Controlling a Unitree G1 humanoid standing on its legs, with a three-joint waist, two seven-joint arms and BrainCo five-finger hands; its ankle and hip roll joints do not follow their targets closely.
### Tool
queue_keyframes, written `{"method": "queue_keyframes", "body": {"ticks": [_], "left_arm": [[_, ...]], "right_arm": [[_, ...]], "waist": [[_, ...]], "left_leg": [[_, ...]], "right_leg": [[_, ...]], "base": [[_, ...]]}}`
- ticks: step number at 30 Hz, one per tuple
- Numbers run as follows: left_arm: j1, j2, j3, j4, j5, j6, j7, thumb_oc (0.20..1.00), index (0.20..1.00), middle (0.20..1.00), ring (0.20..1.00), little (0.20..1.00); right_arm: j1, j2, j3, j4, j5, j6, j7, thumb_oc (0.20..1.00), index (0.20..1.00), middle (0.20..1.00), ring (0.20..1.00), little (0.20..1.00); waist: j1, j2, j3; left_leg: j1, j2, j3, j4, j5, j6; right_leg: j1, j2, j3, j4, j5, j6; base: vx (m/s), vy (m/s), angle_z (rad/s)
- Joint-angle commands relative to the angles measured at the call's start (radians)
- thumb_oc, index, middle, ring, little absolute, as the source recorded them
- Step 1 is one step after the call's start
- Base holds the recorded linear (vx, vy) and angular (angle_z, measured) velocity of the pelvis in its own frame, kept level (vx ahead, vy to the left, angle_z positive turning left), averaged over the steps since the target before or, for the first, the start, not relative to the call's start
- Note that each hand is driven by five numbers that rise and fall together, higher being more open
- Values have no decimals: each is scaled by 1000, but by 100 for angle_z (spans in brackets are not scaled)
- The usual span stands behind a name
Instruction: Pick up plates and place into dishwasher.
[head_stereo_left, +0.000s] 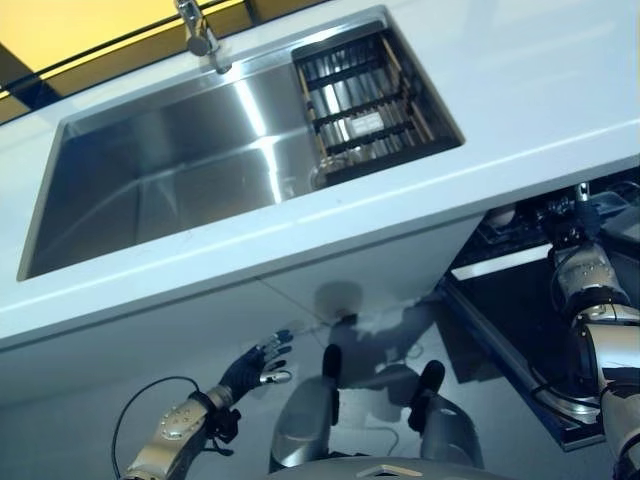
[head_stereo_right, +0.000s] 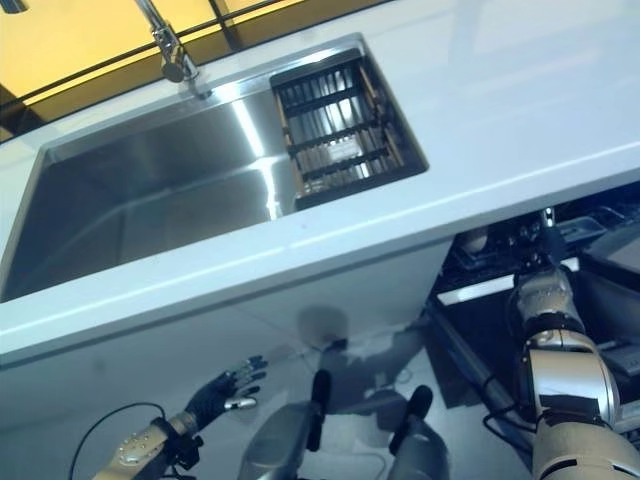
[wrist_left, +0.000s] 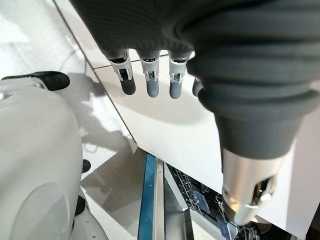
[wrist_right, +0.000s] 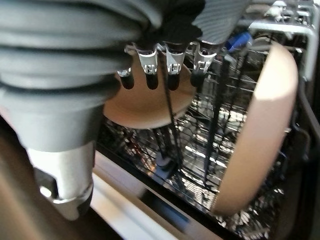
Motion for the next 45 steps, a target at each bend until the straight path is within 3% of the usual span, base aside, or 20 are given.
{"method": "queue_keyframes", "body": {"ticks": [1, 8, 14, 19, 25, 29, 33, 36, 45], "left_arm": [[9, 31, -11, -32, -48, -50, 3, 1000, 1000, 1000, 1000, 1000], [27, 9, 25, -9, -36, -62, 5, 1000, 1000, 1000, 1000, 1000], [56, -26, 60, 24, -22, -75, 4, 1000, 1000, 1000, 1000, 1000], [74, -62, 91, 57, -4, -75, 5, 1000, 1000, 1000, 1000, 1000], [89, -94, 128, 108, 26, -90, 7, 1000, 1000, 1000, 1000, 1000], [93, -112, 157, 150, 86, -94, 41, 1000, 1000, 1000, 1000, 1000], [67, -151, 196, 256, 131, -100, 81, 1000, 1000, 1000, 1000, 1000], [50, -183, 218, 321, 172, -97, 83, 1000, 1000, 1000, 1000, 1000], [44, -231, 252, 459, 199, -115, 82, 1000, 1000, 1000, 1000, 1000]], "right_arm": [[-39, -22, 24, -48, 8, -46, -9, 1000, 1000, 1000, 1000, 1000], [97, 22, 9, -160, -37, -70, -31, 1000, 1000, 1000, 1000, 1000], [220, 28, 2, -221, -160, -60, -94, 1000, 1000, 1000, 1000, 1000], [327, 63, -17, -309, -130, -63, -119, 1000, 1000, 1000, 1000, 1000], [429, 110, -22, -455, -174, -127, -158, 1000, 1000, 1000, 1000, 1000], [496, 90, -15, -564, -367, -199, -227, 1000, 1000, 1000, 1000, 1000], [548, 74, -20, -668, -476, -227, -252, 1000, 1000, 1000, 1000, 1000], [615, 64, -55, -713, -598, -252, -334, 1000, 1000, 1000, 1000, 1000], [745, 94, -182, -724, -642, -265, -548, 1000, 1000, 1000, 1000, 1000]], "waist": [[20, -24, -24], [-15, -60, -53], [-38, -94, -97], [-60, -128, -140], [-89, -158, -187], [-113, -175, -217], [-144, -191, -236], [-165, -204, -250], [-211, -220, -250]], "left_leg": [[-81, -4, 13, 54, 18, -2], [-35, 0, 34, 34, 4, 5], [0, 5, 60, 20, -8, 9], [39, 10, 77, 3, -23, 14], [90, 14, 105, -28, -36, 20], [117, 11, 124, -45, -43, 24], [139, 10, 144, -48, -56, 32], [147, 8, 155, -46, -65, 36], [144, 3, 176, -19, -89, 45]], "right_leg": [[103, -51, 40, 23, -79, 74], [131, -37, 67, -5, -74, 80], [153, -31, 74, -26, -70, 85], [175, -22, 93, -51, -66, 89], [198, -6, 116, -78, -60, 92], [203, -1, 125, -91, -55, 95], [202, 7, 149, -90, -57, 94], [198, 11, 164, -91, -56, 97], [181, 25, 196, -87, -53, 100]], "base": [[0, 0, 0], [7, -3, -6], [23, 12, -14], [35, 13, -17], [15, 15, -18], [-17, 22, -12], [-19, 17, -16], [-7, -13, -7], [-20, -17, -14]]}}
